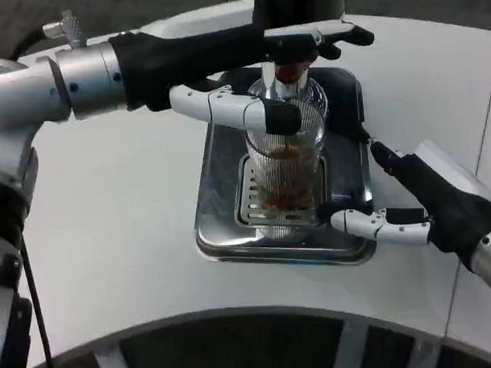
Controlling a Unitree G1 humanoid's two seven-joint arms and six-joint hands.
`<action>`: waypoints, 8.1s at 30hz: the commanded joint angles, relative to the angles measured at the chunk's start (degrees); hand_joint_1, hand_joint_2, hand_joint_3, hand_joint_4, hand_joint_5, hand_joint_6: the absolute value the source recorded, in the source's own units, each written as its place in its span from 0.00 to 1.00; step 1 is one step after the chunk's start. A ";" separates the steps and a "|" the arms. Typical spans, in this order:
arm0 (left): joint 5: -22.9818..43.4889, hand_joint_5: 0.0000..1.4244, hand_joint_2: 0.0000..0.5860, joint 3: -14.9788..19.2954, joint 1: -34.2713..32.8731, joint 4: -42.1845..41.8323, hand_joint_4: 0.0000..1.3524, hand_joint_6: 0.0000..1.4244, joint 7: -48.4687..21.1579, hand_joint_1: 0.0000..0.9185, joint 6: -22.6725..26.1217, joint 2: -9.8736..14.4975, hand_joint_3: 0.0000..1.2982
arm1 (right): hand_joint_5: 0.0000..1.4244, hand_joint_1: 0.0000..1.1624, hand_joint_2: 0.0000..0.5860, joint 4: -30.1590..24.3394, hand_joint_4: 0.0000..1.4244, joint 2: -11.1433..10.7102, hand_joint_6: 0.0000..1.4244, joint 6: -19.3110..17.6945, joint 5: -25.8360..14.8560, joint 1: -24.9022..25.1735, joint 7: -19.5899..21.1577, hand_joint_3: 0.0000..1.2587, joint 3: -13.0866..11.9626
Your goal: Grasp the cup under the faucet to collect the drink, then remove the cup.
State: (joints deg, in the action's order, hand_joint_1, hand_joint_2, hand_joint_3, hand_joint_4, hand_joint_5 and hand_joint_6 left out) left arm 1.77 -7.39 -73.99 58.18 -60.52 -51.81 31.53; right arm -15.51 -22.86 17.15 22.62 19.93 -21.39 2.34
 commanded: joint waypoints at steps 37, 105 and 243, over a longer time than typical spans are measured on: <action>-4.36 0.06 0.17 -2.64 3.08 2.52 0.00 0.04 1.22 0.00 -1.90 1.88 0.04 | 0.00 0.50 0.36 13.84 0.00 1.66 0.03 -3.87 -2.39 9.45 5.22 0.00 3.82; 3.74 0.09 0.18 2.86 3.50 1.35 0.00 0.08 -2.75 0.00 9.56 0.84 0.04 | 0.00 0.53 0.35 27.67 0.00 5.41 0.03 -8.28 -3.36 19.88 8.12 0.00 6.30; 8.60 0.14 0.20 12.43 12.20 1.34 0.03 0.13 0.33 0.00 19.61 5.60 0.07 | 0.55 0.78 0.39 26.98 0.49 10.99 0.53 -8.91 -1.04 19.38 17.29 0.51 8.89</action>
State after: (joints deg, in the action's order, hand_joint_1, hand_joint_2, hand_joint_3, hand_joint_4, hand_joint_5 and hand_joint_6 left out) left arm 10.75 3.89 -65.26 57.87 -59.78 -36.92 35.64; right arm 12.81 -11.80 8.28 21.16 40.85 -4.72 11.42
